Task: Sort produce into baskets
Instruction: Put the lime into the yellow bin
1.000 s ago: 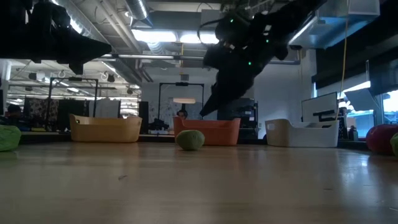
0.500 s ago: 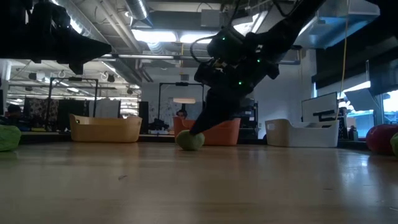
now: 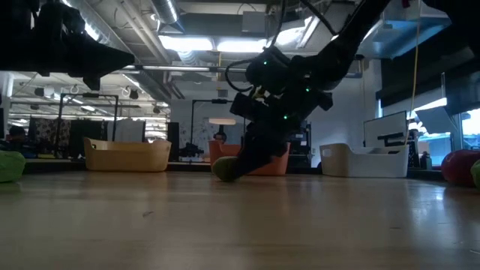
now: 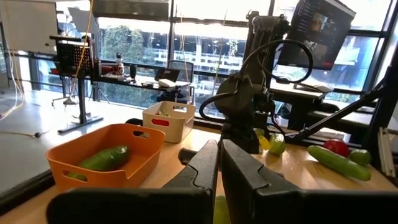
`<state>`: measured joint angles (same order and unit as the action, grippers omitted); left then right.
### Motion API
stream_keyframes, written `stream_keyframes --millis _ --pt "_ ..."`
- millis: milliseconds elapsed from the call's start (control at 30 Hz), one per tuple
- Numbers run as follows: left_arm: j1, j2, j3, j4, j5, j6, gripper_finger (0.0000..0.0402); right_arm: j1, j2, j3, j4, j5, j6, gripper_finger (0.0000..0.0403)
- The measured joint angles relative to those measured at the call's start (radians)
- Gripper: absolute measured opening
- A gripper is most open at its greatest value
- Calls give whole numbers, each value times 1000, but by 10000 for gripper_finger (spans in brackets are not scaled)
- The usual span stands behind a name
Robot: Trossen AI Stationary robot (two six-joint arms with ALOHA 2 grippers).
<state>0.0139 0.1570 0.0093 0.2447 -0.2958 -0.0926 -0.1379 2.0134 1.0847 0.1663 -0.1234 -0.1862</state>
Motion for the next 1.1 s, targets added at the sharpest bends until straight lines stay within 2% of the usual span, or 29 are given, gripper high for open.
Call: stream_keyframes --millis 167,300,433,500,867,1100 --pt "2 0 0 45 -18 -4 17 0 0 0 6 0 21 164" --pt "2 0 0 95 -26 -52 18 0 0 0 19 0 31 134" --pt "2 0 0 96 -27 -106 21 0 0 0 52 0 51 143" --pt "2 2 0 96 -27 -135 35 0 0 0 72 0 59 154" --pt "2 58 0 107 -29 -271 186 0 -19 14 123 31 58 164" --pt "2 134 0 114 -30 -375 228 0 -68 75 121 95 29 164"
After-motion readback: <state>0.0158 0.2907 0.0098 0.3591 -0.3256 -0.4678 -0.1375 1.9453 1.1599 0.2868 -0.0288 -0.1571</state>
